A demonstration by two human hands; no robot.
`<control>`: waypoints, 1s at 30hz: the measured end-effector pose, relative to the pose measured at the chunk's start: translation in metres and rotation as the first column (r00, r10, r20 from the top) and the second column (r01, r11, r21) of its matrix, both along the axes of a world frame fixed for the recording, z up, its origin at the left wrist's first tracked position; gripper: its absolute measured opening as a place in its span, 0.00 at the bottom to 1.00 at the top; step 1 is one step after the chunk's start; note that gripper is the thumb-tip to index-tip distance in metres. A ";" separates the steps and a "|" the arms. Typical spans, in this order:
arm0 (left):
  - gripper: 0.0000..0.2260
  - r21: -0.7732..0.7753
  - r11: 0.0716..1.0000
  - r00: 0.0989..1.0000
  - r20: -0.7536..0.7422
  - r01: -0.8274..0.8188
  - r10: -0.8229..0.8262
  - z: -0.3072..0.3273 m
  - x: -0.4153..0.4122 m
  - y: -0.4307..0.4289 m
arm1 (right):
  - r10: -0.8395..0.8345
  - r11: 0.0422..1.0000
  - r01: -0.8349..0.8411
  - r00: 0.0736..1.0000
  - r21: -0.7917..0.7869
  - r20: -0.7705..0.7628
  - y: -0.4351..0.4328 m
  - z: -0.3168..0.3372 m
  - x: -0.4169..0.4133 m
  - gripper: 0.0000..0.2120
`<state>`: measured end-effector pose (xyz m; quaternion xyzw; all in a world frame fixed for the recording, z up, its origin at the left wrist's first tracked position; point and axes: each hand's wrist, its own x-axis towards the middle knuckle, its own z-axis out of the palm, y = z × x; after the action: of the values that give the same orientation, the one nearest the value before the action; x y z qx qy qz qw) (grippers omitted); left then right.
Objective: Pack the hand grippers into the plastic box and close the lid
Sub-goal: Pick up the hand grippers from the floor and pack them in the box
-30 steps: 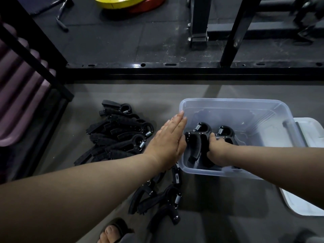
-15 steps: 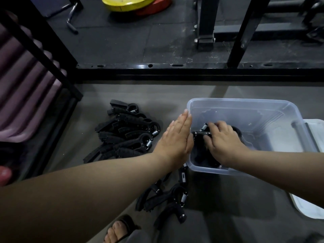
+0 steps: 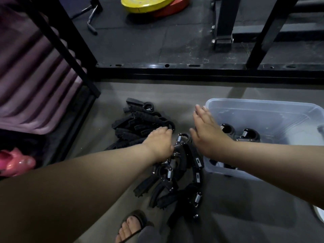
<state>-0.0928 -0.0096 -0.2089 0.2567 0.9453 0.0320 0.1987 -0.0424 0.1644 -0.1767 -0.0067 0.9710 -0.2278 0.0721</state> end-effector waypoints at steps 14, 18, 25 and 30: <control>0.18 -0.159 0.929 0.943 0.055 0.333 -0.328 -0.030 0.018 -0.006 | 0.026 0.996 -0.025 1.000 0.085 -0.009 -0.004 0.001 0.010 0.29; 0.18 -0.182 0.962 0.974 0.137 0.203 -0.179 -0.029 0.016 0.001 | 0.027 0.997 -0.027 1.000 0.070 -0.001 -0.003 0.000 0.009 0.29; 0.17 -0.200 0.979 0.978 0.208 0.022 0.021 -0.032 -0.002 0.011 | 0.038 0.999 -0.037 0.998 0.037 -0.041 0.000 -0.007 0.009 0.29; 0.18 -0.198 0.980 0.981 0.186 -0.018 0.055 -0.041 -0.013 0.025 | 0.045 0.999 -0.045 0.998 -0.003 -0.047 0.002 -0.009 0.010 0.29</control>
<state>-0.1056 0.0157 -0.2503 0.2143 0.9251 -0.0332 0.3117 -0.0326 0.1661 -0.1854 -0.0339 0.9716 -0.2279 0.0544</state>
